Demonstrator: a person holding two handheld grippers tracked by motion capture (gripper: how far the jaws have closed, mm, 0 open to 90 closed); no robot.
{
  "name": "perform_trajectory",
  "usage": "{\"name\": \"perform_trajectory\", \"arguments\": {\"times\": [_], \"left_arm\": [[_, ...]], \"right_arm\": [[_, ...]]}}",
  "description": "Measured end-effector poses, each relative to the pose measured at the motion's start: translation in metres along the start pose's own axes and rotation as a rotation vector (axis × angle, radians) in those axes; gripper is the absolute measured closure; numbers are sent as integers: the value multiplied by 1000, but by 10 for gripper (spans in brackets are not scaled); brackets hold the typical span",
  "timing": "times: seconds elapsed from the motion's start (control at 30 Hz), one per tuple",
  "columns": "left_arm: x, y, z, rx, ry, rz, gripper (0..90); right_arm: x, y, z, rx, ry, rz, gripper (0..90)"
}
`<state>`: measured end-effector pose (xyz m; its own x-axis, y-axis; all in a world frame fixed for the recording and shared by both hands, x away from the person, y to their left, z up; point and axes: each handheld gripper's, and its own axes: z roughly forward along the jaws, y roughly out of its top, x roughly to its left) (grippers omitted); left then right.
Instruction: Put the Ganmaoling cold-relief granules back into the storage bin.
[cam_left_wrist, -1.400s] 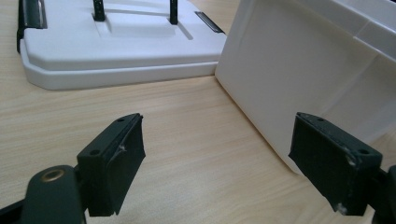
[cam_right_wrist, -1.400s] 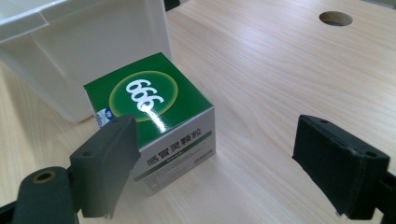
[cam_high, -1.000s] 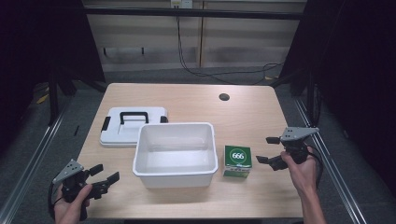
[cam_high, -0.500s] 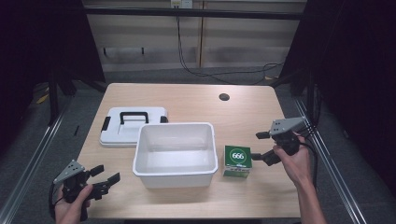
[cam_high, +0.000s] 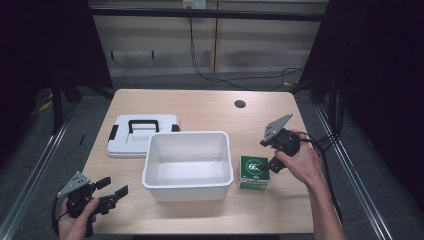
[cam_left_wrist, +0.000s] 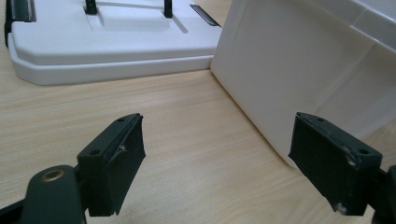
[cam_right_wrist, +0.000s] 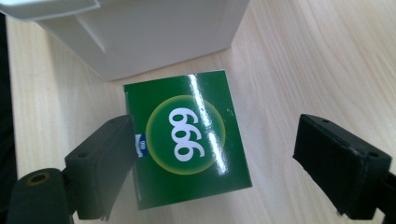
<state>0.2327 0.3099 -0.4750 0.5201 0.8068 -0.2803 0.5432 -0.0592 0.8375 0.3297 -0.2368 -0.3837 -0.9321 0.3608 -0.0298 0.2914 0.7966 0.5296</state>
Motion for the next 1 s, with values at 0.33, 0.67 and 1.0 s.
{"name": "perform_trajectory", "arguments": {"times": [0.33, 0.67, 1.0], "left_arm": [[-2, 0, -1, 3, -9, 3, 174], [-1, 0, -1, 1, -9, 2, 174], [-1, 0, -1, 0, -8, 3, 175]], "right_arm": [[4, 8, 23, 132, 44, -60, 90], [5, 9, 35, 197, 114, -50, 92], [7, 10, 50, 288, 120, -74, 94]]}}
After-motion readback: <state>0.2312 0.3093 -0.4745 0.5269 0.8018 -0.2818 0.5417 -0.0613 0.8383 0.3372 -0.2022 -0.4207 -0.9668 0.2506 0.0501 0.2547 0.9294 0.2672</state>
